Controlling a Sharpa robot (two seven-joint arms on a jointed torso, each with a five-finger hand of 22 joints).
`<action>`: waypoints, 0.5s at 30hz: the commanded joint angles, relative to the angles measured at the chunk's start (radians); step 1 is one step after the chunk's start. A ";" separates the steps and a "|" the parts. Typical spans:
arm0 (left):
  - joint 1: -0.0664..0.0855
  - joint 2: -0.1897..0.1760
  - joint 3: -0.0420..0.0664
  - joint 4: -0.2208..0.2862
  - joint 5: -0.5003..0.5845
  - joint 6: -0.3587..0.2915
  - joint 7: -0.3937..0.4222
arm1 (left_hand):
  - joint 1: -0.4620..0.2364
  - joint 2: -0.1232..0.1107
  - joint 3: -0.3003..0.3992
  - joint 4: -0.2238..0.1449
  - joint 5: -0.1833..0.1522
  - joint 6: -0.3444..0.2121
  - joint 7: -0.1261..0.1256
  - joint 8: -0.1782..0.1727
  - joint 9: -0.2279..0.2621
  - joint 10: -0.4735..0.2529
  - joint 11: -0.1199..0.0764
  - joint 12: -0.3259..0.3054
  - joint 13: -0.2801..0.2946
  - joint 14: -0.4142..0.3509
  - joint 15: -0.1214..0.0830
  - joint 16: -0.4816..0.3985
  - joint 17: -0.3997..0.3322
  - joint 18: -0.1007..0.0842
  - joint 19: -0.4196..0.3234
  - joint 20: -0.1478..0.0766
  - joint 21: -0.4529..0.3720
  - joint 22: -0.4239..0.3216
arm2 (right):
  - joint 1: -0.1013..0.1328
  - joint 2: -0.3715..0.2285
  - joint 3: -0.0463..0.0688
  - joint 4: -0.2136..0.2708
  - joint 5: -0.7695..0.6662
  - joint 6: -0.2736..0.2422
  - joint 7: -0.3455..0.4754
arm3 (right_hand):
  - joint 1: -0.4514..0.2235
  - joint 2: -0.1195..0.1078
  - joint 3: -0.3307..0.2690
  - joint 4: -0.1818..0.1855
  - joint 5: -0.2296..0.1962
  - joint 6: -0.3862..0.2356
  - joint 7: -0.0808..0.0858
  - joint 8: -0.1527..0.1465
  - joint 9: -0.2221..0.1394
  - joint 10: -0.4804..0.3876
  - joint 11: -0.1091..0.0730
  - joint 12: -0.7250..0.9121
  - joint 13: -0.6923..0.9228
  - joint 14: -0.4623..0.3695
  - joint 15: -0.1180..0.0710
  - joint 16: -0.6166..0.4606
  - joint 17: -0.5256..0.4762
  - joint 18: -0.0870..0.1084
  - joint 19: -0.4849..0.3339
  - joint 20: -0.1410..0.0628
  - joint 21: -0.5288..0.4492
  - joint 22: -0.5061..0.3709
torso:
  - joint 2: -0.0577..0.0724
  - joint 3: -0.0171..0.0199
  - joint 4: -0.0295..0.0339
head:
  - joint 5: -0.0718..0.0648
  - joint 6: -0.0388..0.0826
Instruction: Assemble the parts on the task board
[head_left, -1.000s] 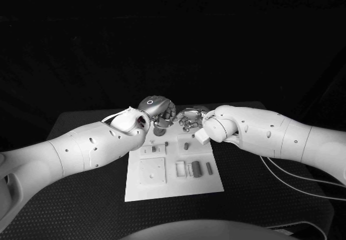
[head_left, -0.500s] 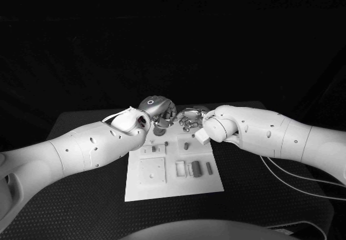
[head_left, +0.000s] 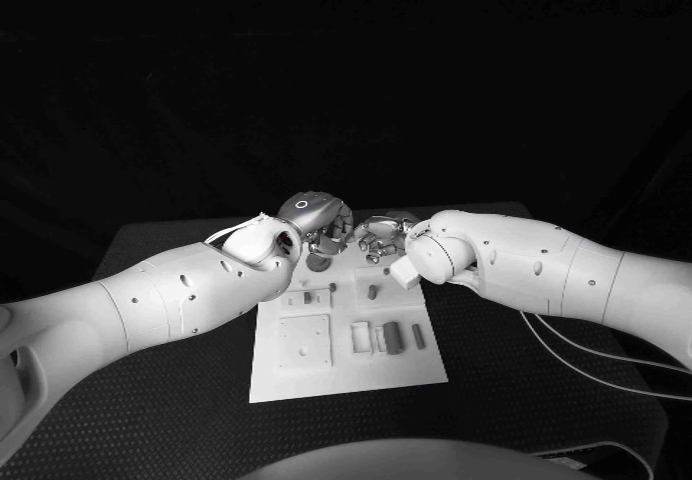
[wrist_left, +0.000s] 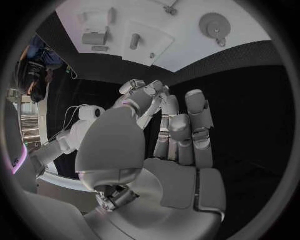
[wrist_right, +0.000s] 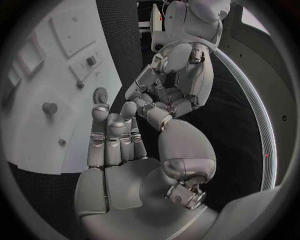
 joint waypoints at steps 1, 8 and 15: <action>0.000 0.004 0.000 0.004 0.003 0.016 0.011 | 0.002 0.027 0.000 -0.013 0.011 0.014 0.003 -0.006 0.002 0.019 0.000 -0.025 -0.010 0.005 0.001 -0.005 0.002 0.015 -0.003 -0.008 0.004 0.022 | 0.001 0.002 0.001 0.006 0.004 0.017 0.013 | 0.003 -0.006 0.004 0.001 0.002 0.043 0.039 0.006 0.044 0.004 0.002 -0.001 -0.002 -0.002 -0.006 0.002 0.000 0.014 -0.001 -0.009 0.006 0.015 | 0.000 -0.0001 -0.0002 | 0.001 -0.001; 0.000 0.005 0.000 0.003 0.003 0.024 0.011 | -0.001 0.046 0.005 -0.034 0.017 0.022 0.005 -0.016 0.002 0.045 0.003 -0.086 -0.021 0.006 0.005 -0.010 0.008 0.016 -0.004 -0.006 0.006 0.021 | 0.001 0.001 0.001 0.010 0.012 0.017 0.020 | 0.000 -0.008 0.003 0.001 0.002 0.043 0.039 0.005 0.044 0.004 0.002 -0.002 -0.002 -0.002 -0.006 0.001 0.000 0.014 -0.002 -0.008 0.006 0.015 | 0.000 -0.0001 0.0005 | 0.002 -0.003; 0.000 0.005 0.000 0.000 0.003 0.033 0.009 | -0.007 0.048 0.009 -0.043 0.019 0.021 0.009 -0.026 0.003 0.058 0.008 -0.144 -0.028 0.007 0.009 -0.015 0.012 0.019 -0.004 -0.002 0.006 0.021 | 0.001 -0.001 0.001 0.014 0.028 0.023 0.031 | -0.003 -0.014 0.001 0.001 0.002 0.043 0.039 0.005 0.045 0.004 0.002 -0.003 -0.003 -0.003 -0.005 0.000 -0.001 0.014 -0.003 -0.008 0.005 0.015 | 0.000 -0.0005 0.0001 | 0.003 -0.005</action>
